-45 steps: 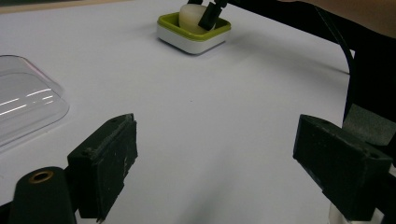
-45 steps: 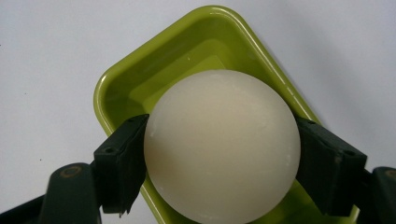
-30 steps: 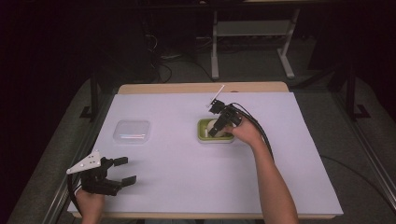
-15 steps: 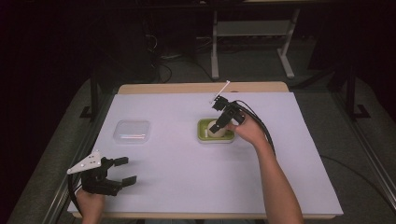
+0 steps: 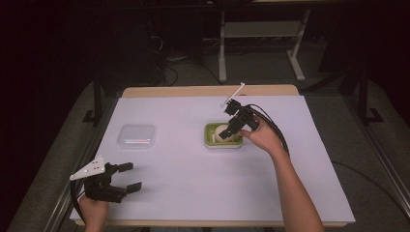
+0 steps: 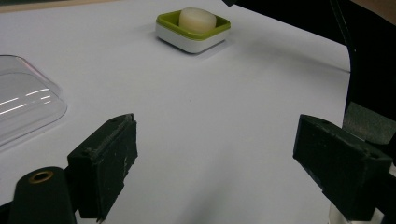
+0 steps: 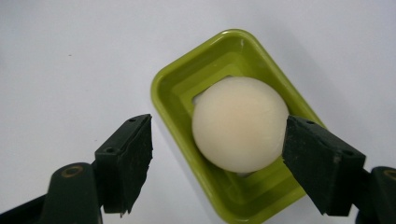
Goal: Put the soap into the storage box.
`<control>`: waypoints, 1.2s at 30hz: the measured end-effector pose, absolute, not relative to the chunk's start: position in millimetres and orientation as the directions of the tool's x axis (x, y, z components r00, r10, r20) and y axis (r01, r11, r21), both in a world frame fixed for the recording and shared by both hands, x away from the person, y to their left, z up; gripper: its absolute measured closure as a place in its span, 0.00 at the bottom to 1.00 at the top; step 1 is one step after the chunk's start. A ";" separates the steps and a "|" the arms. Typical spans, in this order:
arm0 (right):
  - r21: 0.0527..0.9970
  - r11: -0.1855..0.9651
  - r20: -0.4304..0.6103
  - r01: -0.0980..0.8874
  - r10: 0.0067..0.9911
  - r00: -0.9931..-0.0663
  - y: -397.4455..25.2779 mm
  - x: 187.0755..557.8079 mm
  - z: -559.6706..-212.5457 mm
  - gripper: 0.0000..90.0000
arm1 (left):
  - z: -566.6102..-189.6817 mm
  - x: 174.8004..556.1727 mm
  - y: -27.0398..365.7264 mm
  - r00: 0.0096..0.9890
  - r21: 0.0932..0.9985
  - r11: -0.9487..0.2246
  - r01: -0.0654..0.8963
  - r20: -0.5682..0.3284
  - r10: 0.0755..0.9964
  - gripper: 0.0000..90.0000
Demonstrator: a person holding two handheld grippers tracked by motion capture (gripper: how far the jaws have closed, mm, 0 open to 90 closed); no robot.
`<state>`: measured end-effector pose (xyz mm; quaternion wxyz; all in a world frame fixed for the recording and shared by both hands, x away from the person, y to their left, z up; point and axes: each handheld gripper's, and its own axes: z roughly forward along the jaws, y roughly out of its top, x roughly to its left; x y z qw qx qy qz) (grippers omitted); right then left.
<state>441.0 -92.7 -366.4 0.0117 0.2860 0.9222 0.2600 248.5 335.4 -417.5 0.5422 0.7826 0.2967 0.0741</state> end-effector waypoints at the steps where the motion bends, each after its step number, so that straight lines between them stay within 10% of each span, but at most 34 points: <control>1: 0.489 0.700 0.130 0.520 0.531 -0.837 -94.0 439.5 -366.3 0.26 | -417.4 248.4 335.4 0.814 0.893 -0.237 0.383 -0.205 0.544 0.15; 36: 0.575 0.634 0.155 0.516 0.536 -0.830 -141.7 381.4 -365.9 0.26 | -418.3 248.4 335.0 0.812 0.891 -0.239 0.386 -0.205 0.546 0.15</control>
